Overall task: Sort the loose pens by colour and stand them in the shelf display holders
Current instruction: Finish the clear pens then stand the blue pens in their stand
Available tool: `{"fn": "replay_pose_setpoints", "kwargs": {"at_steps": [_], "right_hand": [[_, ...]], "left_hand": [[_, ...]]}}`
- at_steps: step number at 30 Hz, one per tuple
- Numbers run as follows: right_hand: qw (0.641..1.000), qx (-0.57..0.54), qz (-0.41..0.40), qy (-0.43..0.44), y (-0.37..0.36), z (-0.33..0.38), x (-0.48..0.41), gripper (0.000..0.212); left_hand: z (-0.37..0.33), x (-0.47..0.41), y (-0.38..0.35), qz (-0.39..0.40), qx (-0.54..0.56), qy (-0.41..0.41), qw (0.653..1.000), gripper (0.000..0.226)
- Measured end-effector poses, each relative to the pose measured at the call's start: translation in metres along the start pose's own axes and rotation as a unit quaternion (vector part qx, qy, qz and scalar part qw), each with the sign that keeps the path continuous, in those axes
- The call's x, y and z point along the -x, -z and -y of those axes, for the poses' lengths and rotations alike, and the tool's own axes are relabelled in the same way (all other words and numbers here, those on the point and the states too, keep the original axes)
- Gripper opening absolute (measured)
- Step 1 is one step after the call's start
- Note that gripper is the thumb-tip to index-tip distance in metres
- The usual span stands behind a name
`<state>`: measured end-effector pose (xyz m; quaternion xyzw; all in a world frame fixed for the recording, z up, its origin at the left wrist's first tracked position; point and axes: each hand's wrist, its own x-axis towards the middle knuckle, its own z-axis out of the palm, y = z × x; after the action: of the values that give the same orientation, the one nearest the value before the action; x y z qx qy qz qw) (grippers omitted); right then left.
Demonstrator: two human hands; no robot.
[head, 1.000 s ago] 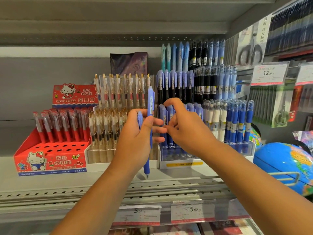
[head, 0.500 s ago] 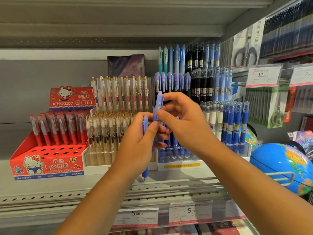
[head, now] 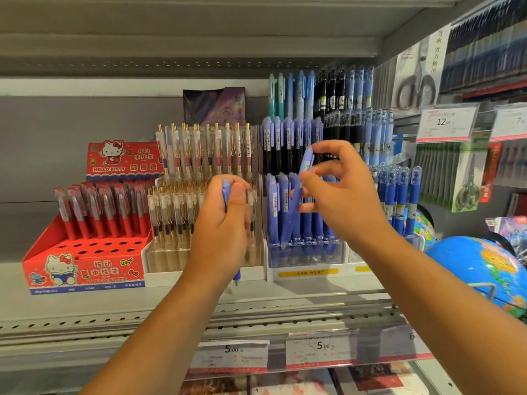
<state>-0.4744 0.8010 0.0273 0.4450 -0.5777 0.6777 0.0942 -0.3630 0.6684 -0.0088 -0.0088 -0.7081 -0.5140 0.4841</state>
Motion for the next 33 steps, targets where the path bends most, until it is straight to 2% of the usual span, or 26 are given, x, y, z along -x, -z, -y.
{"fn": "replay_pose_setpoints", "kwargs": {"at_steps": [4,6,12,17,24,33], "right_hand": [[0.999,0.028,-0.034,0.007,0.008,-0.005,-0.006,0.030],[0.998,0.034,-0.046,0.003,0.009,-0.008,-0.008,0.029],[0.996,0.088,-0.031,0.016,0.006,-0.015,-0.007,0.028],[0.985,0.171,0.014,0.009,-0.001,-0.021,-0.003,0.026],[0.963,0.260,0.066,0.020,-0.004,-0.028,0.003,0.025],[0.951,0.297,0.089,0.015,-0.002,-0.022,0.003,0.026]], "left_hand": [[0.001,-0.001,0.000,0.028,0.115,0.042,0.992,0.017],[0.002,-0.002,0.000,0.031,0.138,0.053,0.989,0.021],[0.003,-0.002,0.001,0.002,0.060,0.050,0.997,0.037],[0.004,-0.002,-0.003,0.009,-0.001,0.041,0.999,0.026],[0.004,-0.002,-0.007,-0.002,0.012,0.015,1.000,0.028],[0.005,-0.001,-0.003,-0.003,0.002,0.003,1.000,0.034]]}}
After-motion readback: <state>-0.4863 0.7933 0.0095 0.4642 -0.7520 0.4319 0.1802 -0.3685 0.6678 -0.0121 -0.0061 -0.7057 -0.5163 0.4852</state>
